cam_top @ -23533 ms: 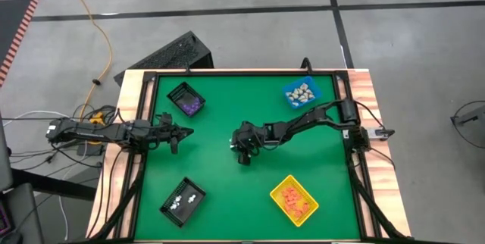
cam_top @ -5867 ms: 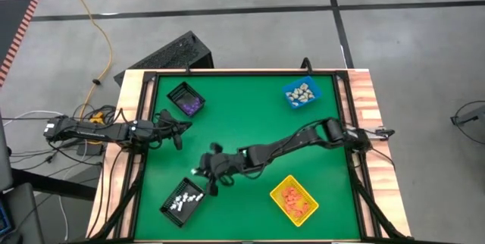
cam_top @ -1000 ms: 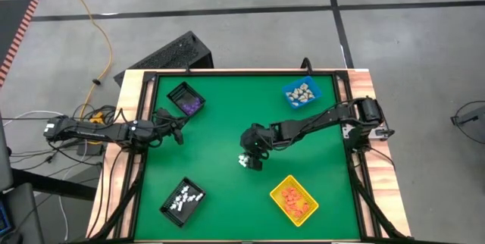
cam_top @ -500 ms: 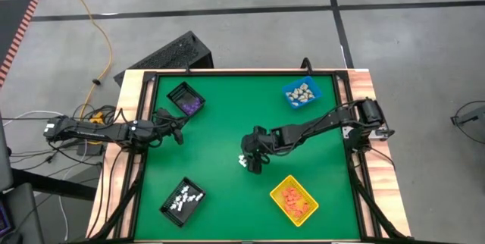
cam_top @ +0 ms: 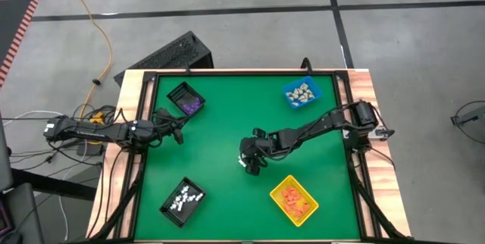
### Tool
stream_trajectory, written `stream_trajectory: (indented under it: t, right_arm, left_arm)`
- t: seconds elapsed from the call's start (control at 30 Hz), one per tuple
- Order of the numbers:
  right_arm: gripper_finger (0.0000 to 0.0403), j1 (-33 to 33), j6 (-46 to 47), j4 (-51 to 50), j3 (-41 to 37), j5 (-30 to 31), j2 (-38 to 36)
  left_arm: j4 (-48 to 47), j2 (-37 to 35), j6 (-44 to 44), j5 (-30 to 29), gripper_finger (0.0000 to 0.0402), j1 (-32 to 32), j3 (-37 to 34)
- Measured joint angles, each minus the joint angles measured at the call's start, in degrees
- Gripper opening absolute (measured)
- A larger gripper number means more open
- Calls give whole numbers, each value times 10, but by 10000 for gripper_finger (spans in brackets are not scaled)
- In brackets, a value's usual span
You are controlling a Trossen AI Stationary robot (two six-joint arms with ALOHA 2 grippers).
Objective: Sort Halloween decoration
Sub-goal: Put the white skeleton toy into the bottom black basket
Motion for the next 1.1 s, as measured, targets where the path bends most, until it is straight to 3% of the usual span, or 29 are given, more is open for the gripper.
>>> stream_trajectory:
  t: [0.47, 0.63, 0.93, 1.1]
  right_arm:
    - [195, 1, 13, 14, 1, -3, 30]
    - [154, 1, 14, 13, 1, -7, 32]
    - [33, 2, 22, 12, 1, -6, 31]
    - [29, 2, 22, 0, 11, -5, 27]
  left_arm:
    - [0, 0, -1, -1, 0, 0, 0]
    - [0, 0, -2, -2, 0, 0, 0]
    - [0, 0, -1, -2, 0, 0, 0]
    - [0, 0, -1, 0, 0, 0, 0]
